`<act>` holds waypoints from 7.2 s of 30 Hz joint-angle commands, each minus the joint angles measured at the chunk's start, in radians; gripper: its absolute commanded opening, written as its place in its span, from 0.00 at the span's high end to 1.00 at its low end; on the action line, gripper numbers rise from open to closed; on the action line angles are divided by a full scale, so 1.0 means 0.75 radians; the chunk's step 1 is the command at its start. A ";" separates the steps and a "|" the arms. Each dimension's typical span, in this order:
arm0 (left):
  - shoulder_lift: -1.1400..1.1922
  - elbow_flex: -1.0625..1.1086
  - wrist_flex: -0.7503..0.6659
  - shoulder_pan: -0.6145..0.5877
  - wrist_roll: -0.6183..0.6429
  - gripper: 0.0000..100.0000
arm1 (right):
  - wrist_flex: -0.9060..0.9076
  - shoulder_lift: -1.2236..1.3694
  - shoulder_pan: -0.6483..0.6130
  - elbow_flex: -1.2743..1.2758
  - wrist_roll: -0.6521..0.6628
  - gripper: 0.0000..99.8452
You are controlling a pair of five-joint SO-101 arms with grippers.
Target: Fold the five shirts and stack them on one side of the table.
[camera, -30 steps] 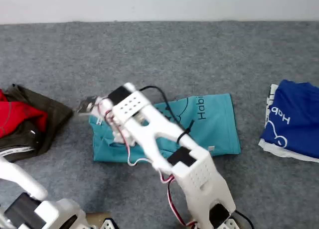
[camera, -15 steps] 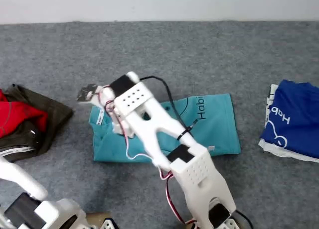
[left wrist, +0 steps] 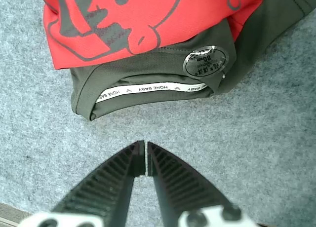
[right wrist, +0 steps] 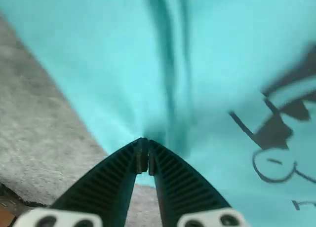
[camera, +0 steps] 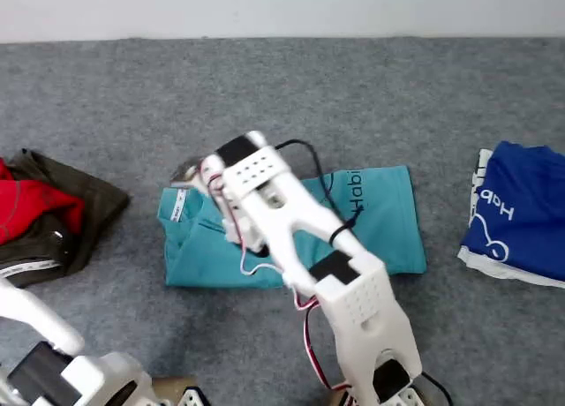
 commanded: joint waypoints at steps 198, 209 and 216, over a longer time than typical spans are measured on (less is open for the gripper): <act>-0.374 -0.003 0.086 0.280 0.084 0.98 | -0.633 -0.226 0.942 0.698 -0.464 0.73; -0.374 -0.003 0.086 0.123 0.029 0.98 | -0.519 -0.251 0.948 0.618 -0.358 0.99; -0.376 -0.011 0.086 0.078 -0.020 0.98 | -0.367 -0.586 0.883 0.618 -0.254 0.99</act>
